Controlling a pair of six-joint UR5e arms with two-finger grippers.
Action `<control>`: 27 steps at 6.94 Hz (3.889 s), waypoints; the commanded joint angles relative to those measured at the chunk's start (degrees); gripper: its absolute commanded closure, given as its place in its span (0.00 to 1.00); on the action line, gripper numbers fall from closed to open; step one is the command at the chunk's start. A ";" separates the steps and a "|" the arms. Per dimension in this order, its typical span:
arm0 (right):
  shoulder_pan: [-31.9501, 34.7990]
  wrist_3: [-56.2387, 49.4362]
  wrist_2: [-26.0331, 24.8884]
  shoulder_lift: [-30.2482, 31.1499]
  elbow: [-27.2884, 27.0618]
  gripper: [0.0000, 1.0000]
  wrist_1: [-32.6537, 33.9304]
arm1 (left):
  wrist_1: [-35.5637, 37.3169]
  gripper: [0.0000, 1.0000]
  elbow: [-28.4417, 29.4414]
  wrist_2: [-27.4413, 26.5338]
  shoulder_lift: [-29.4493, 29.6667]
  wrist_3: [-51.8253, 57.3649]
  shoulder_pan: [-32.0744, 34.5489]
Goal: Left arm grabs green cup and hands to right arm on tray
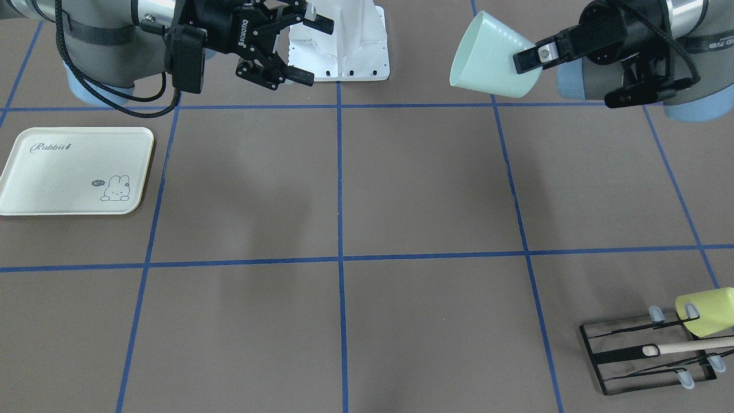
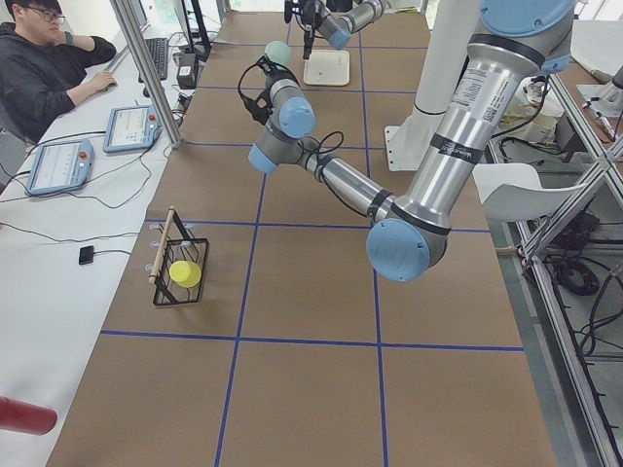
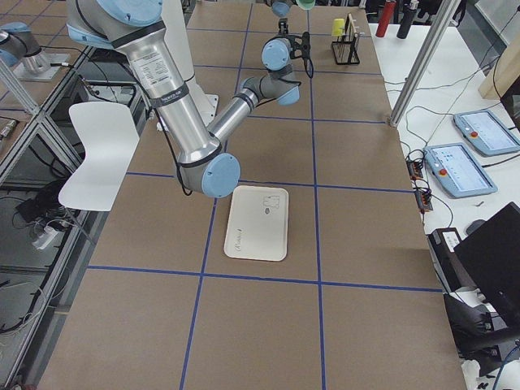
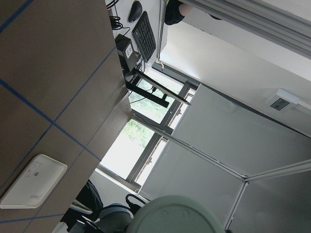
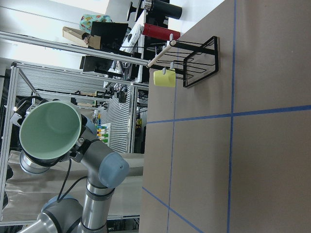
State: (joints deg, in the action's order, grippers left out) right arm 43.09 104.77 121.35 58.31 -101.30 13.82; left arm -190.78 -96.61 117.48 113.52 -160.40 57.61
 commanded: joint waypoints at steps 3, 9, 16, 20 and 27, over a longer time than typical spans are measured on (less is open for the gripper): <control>-0.72 0.00 -0.24 -0.04 -0.22 0.24 0.07 | -0.12 0.74 0.02 -6.28 0.73 -0.09 -7.49; -0.90 0.00 -1.29 -0.04 -0.04 0.27 0.24 | 0.41 0.74 0.81 -11.03 2.67 0.53 -14.10; -1.78 0.00 -3.31 -0.04 0.22 0.42 0.24 | 0.76 0.74 0.99 -15.77 4.08 2.29 -19.81; -1.95 0.00 -4.63 0.04 0.22 0.42 0.24 | 0.67 0.74 0.72 -16.23 4.08 2.38 -20.70; -2.48 0.00 -4.81 0.40 0.31 0.56 0.16 | 0.67 0.74 0.99 -16.23 4.60 2.38 -21.67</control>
State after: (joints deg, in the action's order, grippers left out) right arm 40.76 104.77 116.58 58.62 -101.02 14.02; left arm -190.11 -95.71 101.25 117.89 -158.03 36.11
